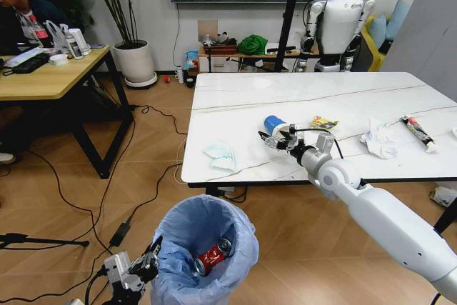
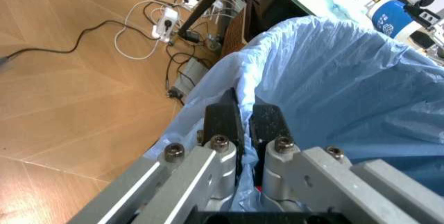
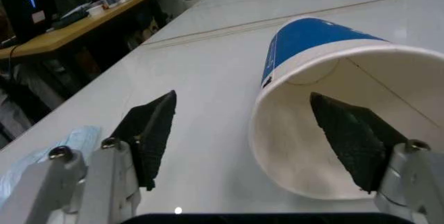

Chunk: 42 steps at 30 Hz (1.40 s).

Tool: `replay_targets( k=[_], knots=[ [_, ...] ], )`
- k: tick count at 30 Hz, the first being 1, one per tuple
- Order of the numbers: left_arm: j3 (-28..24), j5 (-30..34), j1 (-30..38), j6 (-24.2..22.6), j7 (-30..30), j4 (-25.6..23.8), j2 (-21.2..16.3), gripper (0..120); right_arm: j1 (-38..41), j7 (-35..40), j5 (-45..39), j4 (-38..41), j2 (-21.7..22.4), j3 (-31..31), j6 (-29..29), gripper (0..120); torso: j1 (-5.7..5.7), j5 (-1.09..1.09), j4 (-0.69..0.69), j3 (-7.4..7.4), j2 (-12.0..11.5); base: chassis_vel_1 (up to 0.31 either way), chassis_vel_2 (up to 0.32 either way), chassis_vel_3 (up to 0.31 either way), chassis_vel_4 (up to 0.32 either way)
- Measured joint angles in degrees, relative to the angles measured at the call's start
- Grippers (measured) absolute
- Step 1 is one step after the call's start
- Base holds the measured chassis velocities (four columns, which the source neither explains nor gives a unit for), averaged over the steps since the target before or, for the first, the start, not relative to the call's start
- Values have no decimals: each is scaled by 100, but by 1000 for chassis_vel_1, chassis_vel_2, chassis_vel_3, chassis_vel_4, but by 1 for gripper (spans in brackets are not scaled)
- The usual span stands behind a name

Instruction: Pick up the trash bin and place the trash from the table into it.

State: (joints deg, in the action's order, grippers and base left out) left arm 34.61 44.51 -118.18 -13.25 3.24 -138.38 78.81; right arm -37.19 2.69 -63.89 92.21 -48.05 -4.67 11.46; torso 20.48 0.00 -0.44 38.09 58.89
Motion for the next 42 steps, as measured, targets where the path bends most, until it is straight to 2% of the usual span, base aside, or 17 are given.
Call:
replay_targets(
  k=[1, 4, 6, 10, 12, 14, 16, 17, 19, 28, 34, 36, 37, 42],
  knots=[
    [0, 0, 0, 0, 0, 0, 0, 0, 0, 0, 0, 0, 0, 0, 0, 71, 0, 0, 0, 0, 0, 0, 0, 0, 0],
    [-15, 3, 15, 0, 0, 14, -6, 0, 22, -2, -1, 0, 10, -26, -3, 56, -1, 0, 0, 0, 0, 0, 0, 0, 0],
    [-16, 5, 17, 0, 0, 17, -9, 0, 29, -2, -1, -1, 10, -31, -3, 54, -1, 0, 0, 0, 0, 0, 0, 0, 0],
    [-24, 6, 22, 0, 0, 31, -16, 0, 63, -6, -1, -17, 7, -54, -3, 34, -1, 0, 1, 0, 0, 0, 0, 0, 0],
    [-26, 6, 23, 0, 0, 32, -17, 0, 66, -6, -1, -19, 8, -57, -3, 33, -1, 0, 1, 0, 0, 0, 0, 0, 0],
    [-28, 7, 24, 0, 0, 33, -32, 0, 70, -8, 1, -22, 10, -60, -3, 21, -1, 0, 0, 0, 0, 0, 0, 0, 0],
    [-28, 8, 24, 0, 2, 34, -46, 0, 70, -9, 8, -22, 14, -60, -3, 13, -1, 0, 0, 0, 0, 0, 0, 0, 0],
    [-28, 8, 24, 0, 2, 34, -46, 0, 70, -9, 8, -22, 14, -60, -3, 13, -1, 0, 0, 0, 0, 0, 0, 0, 0],
    [-35, 8, 23, 0, 7, 34, -58, 0, 57, -10, 12, -18, 25, -55, -3, 2, -1, 0, 1, 0, 0, 0, 0, 0, 0],
    [-102, 2, 41, 0, 24, 47, -94, 0, -45, -34, 82, 85, 108, 38, -35, 0, -1, 2, 1, 0, 0, 0, 0, 0, 0],
    [-224, -9, 79, 0, 34, 73, -179, 0, -260, -473, 223, 395, 378, 290, -324, 0, -1, 0, 1, 0, 0, 0, 0, 0, 0],
    [-289, -4, 110, -1, 47, 87, -238, 0, -450, -947, 378, 548, 593, 436, -581, 0, 0, 1, 0, 0, 0, 0, 0, 0, 0],
    [-361, 8, 150, -3, 61, 100, -285, 0, -703, -1315, 459, 839, 838, 602, -790, 0, 0, 3, -1, 0, 0, 0, 0, 0, 0],
    [-545, 0, 236, -11, 67, 148, -346, 0, -1248, -1731, 601, 1670, 1472, 826, -1143, 0, -1, 0, -2, 0, 1, 0, 0, 0, 0]
  ],
)
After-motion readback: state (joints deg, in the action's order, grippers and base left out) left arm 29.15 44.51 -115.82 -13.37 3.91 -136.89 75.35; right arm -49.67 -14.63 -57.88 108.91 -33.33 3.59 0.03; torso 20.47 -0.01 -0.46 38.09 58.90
